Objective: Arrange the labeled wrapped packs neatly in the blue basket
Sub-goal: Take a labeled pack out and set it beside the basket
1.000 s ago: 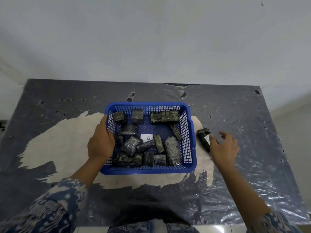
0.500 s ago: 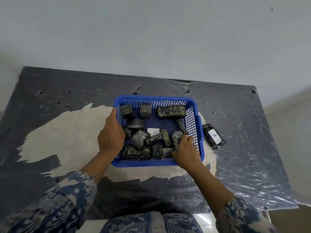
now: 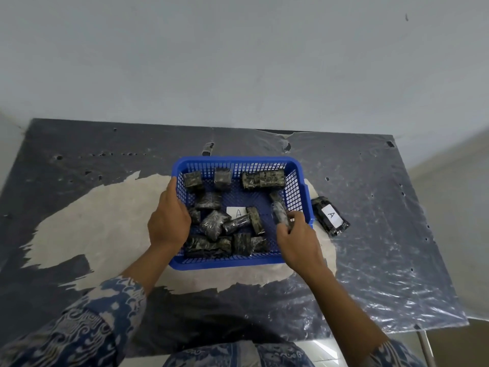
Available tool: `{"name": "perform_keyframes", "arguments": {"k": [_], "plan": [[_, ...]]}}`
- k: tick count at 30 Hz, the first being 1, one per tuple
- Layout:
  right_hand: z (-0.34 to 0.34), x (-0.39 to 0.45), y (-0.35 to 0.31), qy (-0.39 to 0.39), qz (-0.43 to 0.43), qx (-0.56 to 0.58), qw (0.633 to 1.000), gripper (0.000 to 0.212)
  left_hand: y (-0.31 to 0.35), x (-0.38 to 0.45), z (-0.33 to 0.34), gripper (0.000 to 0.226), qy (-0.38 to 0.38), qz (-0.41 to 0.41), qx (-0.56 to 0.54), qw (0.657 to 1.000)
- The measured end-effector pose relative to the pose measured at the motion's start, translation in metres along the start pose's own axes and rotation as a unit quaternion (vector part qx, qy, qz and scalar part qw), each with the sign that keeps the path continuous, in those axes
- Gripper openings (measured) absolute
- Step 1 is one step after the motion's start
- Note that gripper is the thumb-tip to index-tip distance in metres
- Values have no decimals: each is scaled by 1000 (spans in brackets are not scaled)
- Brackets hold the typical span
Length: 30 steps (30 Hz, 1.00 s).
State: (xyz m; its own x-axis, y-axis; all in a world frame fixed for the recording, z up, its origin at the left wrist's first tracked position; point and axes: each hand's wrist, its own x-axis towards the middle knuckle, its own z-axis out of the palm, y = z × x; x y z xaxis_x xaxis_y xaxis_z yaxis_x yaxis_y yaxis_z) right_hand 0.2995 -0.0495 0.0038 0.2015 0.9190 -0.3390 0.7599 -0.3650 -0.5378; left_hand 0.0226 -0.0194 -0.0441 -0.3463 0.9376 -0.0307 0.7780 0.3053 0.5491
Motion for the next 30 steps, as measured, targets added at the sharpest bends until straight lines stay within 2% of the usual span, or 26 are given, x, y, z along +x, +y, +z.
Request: {"name": "perform_keyframes", "arguments": {"k": [5, 8, 10, 12, 15, 19, 23, 25, 28, 30], "plan": [[-34, -4, 19, 28, 2, 166, 986, 33, 3, -1, -3, 55, -3, -13, 4, 1000], [-54, -4, 40, 29, 15, 289, 957, 27, 5, -2, -4, 55, -3, -14, 0, 1000], [-65, -5, 58, 24, 36, 360, 932, 36, 6, -4, -5, 55, -6, -10, -1, 1000], [-72, -5, 77, 42, 47, 378, 924, 46, 6, -4, -6, 55, -4, 2, -2, 1000], [-71, 2, 109, 72, 64, 356, 930, 39, 4, 0, -3, 54, 9, 24, 8, 1000], [-50, 1, 149, 49, 97, 261, 959, 29, 4, -2, -1, 54, 9, 16, 23, 1000], [-33, 12, 166, 32, 123, 233, 964, 43, 10, -3, 0, 55, 20, 13, 34, 999], [-25, 17, 171, 35, 114, 166, 979, 41, 10, -2, -1, 55, 22, 9, 36, 999], [-18, 16, 178, 65, 93, 6, 993, 48, 8, -3, -2, 56, 18, 5, 37, 999], [-21, 14, 176, 76, 99, -18, 992, 53, 5, -3, -2, 56, 22, 14, 35, 999]]}}
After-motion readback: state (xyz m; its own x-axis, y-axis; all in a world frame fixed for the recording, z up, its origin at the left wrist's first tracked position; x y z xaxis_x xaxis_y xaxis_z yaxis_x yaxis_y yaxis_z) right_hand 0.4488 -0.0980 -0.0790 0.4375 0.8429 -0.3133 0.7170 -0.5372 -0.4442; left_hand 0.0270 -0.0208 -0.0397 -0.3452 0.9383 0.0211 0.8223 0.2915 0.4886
